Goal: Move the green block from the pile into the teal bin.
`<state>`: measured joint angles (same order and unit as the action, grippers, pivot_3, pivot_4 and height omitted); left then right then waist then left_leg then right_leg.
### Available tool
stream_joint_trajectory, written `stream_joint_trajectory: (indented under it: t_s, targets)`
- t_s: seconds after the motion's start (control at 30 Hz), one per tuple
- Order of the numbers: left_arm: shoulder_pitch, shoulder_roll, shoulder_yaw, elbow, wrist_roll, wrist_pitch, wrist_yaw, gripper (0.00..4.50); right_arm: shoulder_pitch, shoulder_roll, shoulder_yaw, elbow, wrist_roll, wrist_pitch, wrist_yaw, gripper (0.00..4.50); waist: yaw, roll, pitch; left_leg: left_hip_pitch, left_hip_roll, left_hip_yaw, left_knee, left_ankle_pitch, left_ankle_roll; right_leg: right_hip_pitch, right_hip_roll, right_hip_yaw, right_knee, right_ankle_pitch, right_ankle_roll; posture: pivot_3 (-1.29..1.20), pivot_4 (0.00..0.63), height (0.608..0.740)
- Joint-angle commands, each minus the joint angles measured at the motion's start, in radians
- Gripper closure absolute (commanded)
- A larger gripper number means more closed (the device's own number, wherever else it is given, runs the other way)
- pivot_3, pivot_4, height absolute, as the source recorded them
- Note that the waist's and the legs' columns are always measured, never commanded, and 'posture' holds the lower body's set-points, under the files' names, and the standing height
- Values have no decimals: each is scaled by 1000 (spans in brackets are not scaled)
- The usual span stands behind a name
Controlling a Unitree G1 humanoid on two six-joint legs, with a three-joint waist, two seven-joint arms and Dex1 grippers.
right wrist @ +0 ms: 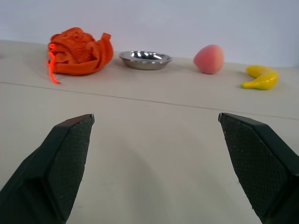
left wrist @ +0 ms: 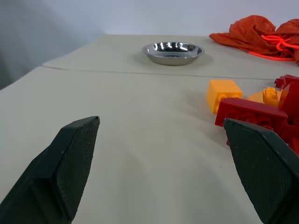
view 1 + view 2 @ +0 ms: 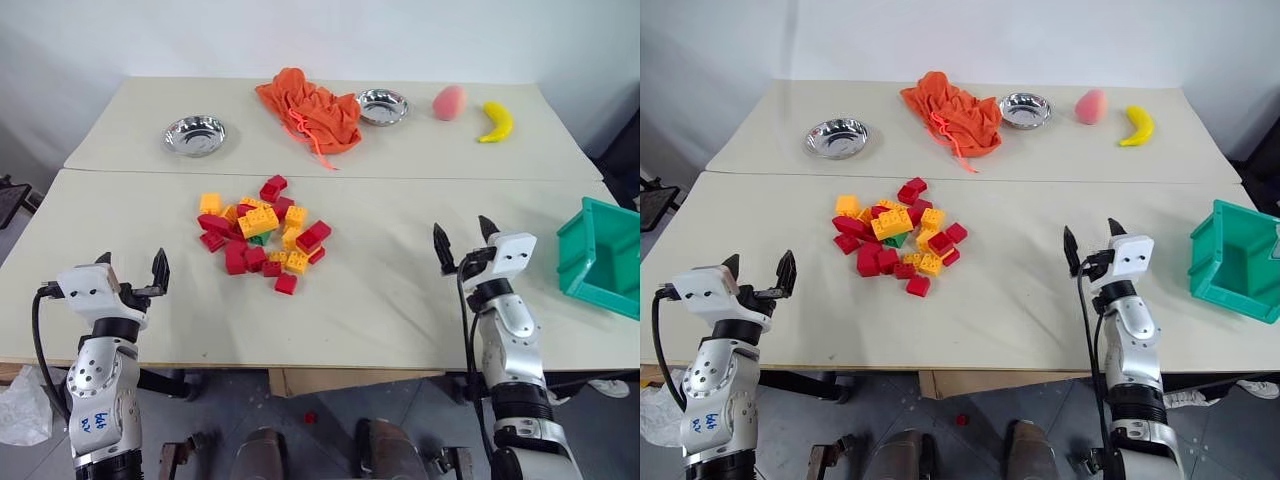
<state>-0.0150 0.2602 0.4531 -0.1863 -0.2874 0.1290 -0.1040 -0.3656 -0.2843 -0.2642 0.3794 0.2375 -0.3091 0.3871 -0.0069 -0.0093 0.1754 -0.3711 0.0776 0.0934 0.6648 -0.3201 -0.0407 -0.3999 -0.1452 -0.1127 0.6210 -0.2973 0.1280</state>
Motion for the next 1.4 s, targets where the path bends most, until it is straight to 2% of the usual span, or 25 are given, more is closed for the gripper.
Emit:
stream_joint_trajectory:
  t_s: [0.03,0.13,0.27,0.37,0.43,0.53,0.6,0.8,0.93,1.1,1.3,1.4]
  targets:
    - [-7,29,11,-46,-25,-18,-30,0,-7,-21,-6,-30,42,-10,50,25,-1,0,0,0,0,0,0,0,0,0,0,0,0,0,0,0,150,740]
    - [-13,124,-40,-51,-34,-76,-204,0,30,-72,32,-141,145,84,236,25,0,0,0,-1,1,1,0,0,0,-2,1,1,0,0,0,0,150,740]
    - [-39,237,-92,-22,-100,-74,-413,0,86,-160,50,-277,215,200,360,25,5,0,0,-1,2,2,0,0,-1,-3,2,2,0,0,0,0,150,740]
    - [-85,366,-153,25,-142,-58,-646,0,149,-317,32,-395,290,319,517,25,11,1,0,-2,2,2,0,-1,-1,-4,2,2,0,0,0,0,150,740]
    - [-109,408,-172,60,-167,-53,-731,0,174,-388,20,-430,320,365,582,25,9,1,0,-3,1,3,0,-1,-1,-5,2,3,0,0,0,0,150,740]
    - [-149,427,-208,125,-194,-57,-850,596,206,-467,5,-453,319,380,644,0,4,1,0,-2,3,4,-1,-1,-1,-5,4,3,-1,0,0,0,150,740]
    - [-177,422,-263,165,-184,-54,-918,1284,218,-486,2,-469,316,389,659,0,3,1,0,-1,4,5,-1,-1,-1,-6,5,4,-1,0,0,0,150,740]
    - [-330,336,-389,312,-122,-71,-955,3094,234,-452,17,-535,301,402,618,0,11,0,1,-2,4,6,0,-1,-2,-6,6,5,0,0,0,0,150,740]
    - [-471,266,-425,452,-41,-111,-879,4442,243,-435,19,-552,295,404,605,0,24,-1,1,-3,4,6,2,-1,-2,-6,6,6,-1,0,1,0,150,740]
    - [-626,205,-434,672,49,-150,-774,4442,246,-405,28,-570,288,399,581,0,31,-1,2,-3,4,6,2,-1,-2,-6,6,6,-1,0,1,0,150,740]
    - [-788,184,-365,893,109,-191,-543,4442,246,-364,54,-599,274,401,535,0,30,-3,2,-3,4,6,2,-1,-2,-7,7,6,-1,1,1,0,150,740]
    - [-819,202,-364,975,160,-232,-450,4442,245,-347,65,-610,269,407,517,0,30,-3,2,-3,4,6,2,-1,-2,-7,6,6,-1,1,1,0,150,740]
